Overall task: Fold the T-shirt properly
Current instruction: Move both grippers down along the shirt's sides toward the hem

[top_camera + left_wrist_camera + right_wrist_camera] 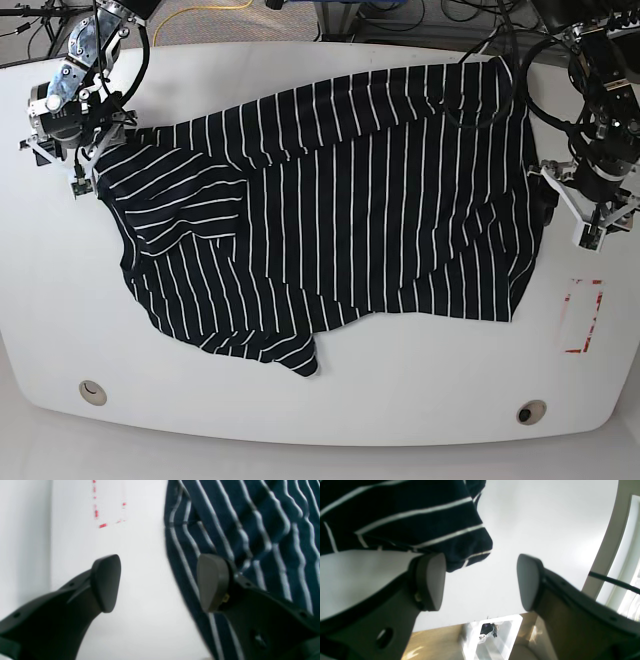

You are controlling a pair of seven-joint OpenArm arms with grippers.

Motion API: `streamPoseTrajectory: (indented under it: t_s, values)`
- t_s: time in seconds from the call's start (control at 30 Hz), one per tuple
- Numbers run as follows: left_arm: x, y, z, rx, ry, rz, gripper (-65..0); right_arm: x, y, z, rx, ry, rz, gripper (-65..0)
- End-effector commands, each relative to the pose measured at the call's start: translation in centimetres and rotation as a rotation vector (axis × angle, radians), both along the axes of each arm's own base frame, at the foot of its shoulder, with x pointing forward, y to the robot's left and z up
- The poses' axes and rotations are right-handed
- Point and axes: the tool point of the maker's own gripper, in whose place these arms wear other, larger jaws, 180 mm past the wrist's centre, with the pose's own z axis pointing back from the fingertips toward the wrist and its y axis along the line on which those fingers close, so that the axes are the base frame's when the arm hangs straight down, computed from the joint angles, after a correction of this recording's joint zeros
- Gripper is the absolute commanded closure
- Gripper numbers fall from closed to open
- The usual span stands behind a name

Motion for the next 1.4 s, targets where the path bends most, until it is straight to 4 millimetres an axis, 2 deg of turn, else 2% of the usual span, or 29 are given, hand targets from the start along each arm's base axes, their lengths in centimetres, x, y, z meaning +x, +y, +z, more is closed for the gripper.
streamPoseTrajectory:
  t_s: [0.0, 0.17, 0.33, 0.43, 0.73, 0.83, 0.93, 1.1, 1.23, 1.37]
  values:
    - [0.9, 0.1, 1.7, 0.006, -0.061, -0.008, -43.5, 1.3, -0.3, 1.4, -0.011, -0.055, 0.008, -42.3]
    - [1.0, -0.4, 1.5, -0.001, -0.057, -0.019, -43.5, 3.5, 0.5, 2.4, 0.029, -0.131, 0.028, -42.3]
    - [1.3, -1.7, 1.1, -0.005, -0.046, -0.057, -43.5, 7.4, 0.7, 4.6, 0.051, -0.253, 0.037, -42.3]
    - [1.3, -1.9, 1.0, -0.006, -0.043, -0.064, -43.5, 9.3, 0.8, 4.9, 0.083, -0.299, 0.041, -42.3]
    - [1.4, -2.2, 1.0, -0.007, -0.045, -0.070, -43.3, 16.5, 2.0, 2.7, 0.302, -0.433, 0.055, -42.3]
    - [1.6, -2.2, 1.2, -0.007, -0.051, -0.070, -43.3, 19.5, 2.8, 2.1, 0.397, -0.483, 0.055, -42.3]
    - [1.7, -2.1, 1.4, -0.006, -0.058, -0.068, -43.3, 22.0, 2.6, 2.0, 0.466, -0.530, 0.049, -42.3]
    - [1.8, -2.0, 1.6, -0.006, -0.063, -0.065, -43.3, 25.8, 3.6, 2.2, 0.593, -0.619, 0.039, -42.3]
    - [1.8, -2.0, 1.6, -0.006, -0.063, -0.065, -43.3, 27.4, 2.8, 2.6, 0.637, -0.684, 0.024, -42.3]
    - [1.8, -2.0, 1.6, -0.006, -0.063, -0.065, -43.3, 28.4, 3.2, 1.7, 0.681, -0.692, 0.030, -42.3]
